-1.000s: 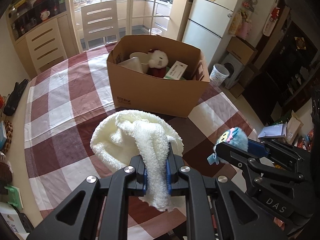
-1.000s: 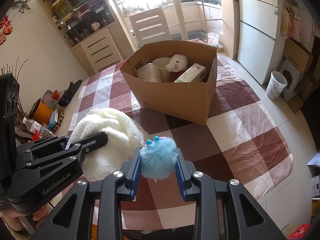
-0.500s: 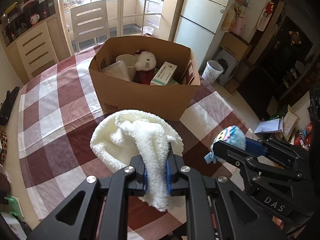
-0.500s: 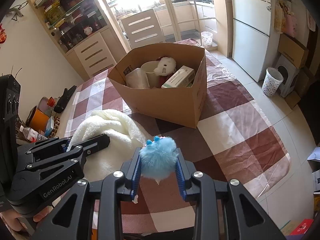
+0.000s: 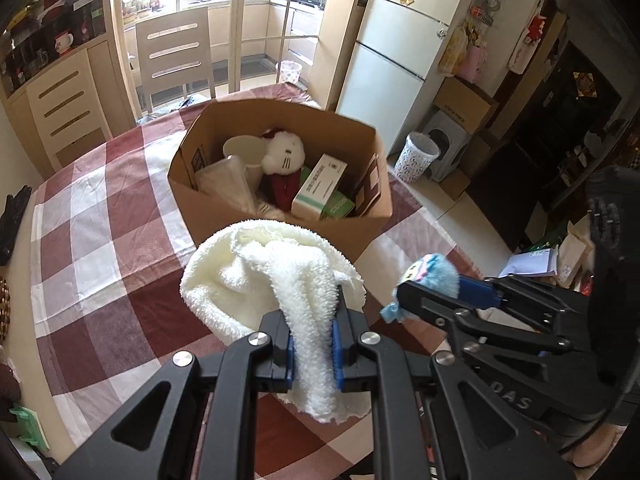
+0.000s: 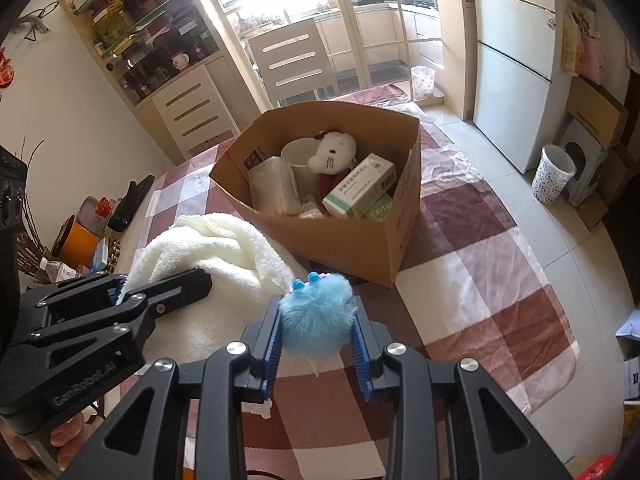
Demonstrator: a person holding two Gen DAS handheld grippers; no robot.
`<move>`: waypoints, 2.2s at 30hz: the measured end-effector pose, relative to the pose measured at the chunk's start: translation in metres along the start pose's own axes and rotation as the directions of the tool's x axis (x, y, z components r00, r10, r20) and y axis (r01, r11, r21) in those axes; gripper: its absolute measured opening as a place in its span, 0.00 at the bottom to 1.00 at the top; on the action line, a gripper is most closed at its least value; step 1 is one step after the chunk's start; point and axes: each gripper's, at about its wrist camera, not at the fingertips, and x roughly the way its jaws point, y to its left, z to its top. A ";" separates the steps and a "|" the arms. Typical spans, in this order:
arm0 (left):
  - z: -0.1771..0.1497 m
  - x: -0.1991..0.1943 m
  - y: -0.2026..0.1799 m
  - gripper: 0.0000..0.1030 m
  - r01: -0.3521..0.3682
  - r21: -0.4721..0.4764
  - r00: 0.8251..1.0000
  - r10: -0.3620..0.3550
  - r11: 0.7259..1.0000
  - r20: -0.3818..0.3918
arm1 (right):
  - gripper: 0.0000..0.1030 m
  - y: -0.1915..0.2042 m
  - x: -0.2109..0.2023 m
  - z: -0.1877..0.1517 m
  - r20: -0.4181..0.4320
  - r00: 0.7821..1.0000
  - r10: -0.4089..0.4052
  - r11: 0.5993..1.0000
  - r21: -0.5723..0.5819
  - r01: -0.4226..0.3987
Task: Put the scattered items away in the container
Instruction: 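Lift the towel and blue ball in both tools and carry them to the cardboard box, then lower the towel and blue ball into the box and open both tools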
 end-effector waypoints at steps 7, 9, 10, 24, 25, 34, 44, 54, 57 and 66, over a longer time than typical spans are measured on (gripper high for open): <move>0.031 -0.025 0.003 0.13 0.035 -0.010 0.998 -0.034 0.999 0.059 | 0.30 0.000 -0.001 0.028 0.013 0.999 0.051 0.999 -0.018 -0.051; 0.044 -0.034 0.005 0.13 0.046 -0.016 0.996 -0.044 0.999 0.083 | 0.30 0.000 -0.003 0.039 0.027 0.998 0.061 0.998 -0.028 -0.060; 0.050 -0.038 0.007 0.13 0.052 -0.020 0.994 -0.050 0.998 0.093 | 0.30 0.000 -0.005 0.045 0.035 0.997 0.066 0.997 -0.033 -0.065; 0.147 -0.064 0.010 0.14 0.057 0.016 0.971 -0.059 0.998 0.230 | 0.30 -0.003 -0.014 0.128 0.127 0.987 0.096 0.992 -0.088 -0.085; 0.150 -0.061 0.012 0.14 0.057 0.014 0.972 -0.059 0.998 0.226 | 0.30 -0.003 -0.011 0.131 0.124 0.988 0.093 0.993 -0.089 -0.083; 0.159 0.018 0.041 0.14 0.064 -0.040 0.996 -0.062 0.997 0.069 | 0.30 -0.012 0.056 0.137 0.011 0.997 0.070 0.996 -0.058 -0.070; 0.146 0.108 0.061 0.14 0.054 -0.061 0.994 -0.059 0.997 -0.093 | 0.30 -0.023 0.118 0.135 -0.101 0.995 0.007 0.999 -0.036 -0.010; 0.139 0.145 0.068 0.14 0.061 -0.061 0.986 -0.070 0.996 -0.153 | 0.31 -0.026 0.138 0.132 -0.135 0.990 -0.029 0.999 -0.044 0.023; 0.137 0.148 0.068 0.15 0.065 -0.066 0.985 -0.075 0.996 -0.158 | 0.31 -0.026 0.139 0.132 -0.135 0.990 -0.030 0.999 -0.049 0.023; 0.138 0.135 0.072 0.42 0.053 -0.081 0.989 -0.064 0.995 -0.130 | 0.33 -0.030 0.125 0.134 -0.139 0.990 -0.014 1.000 -0.014 0.012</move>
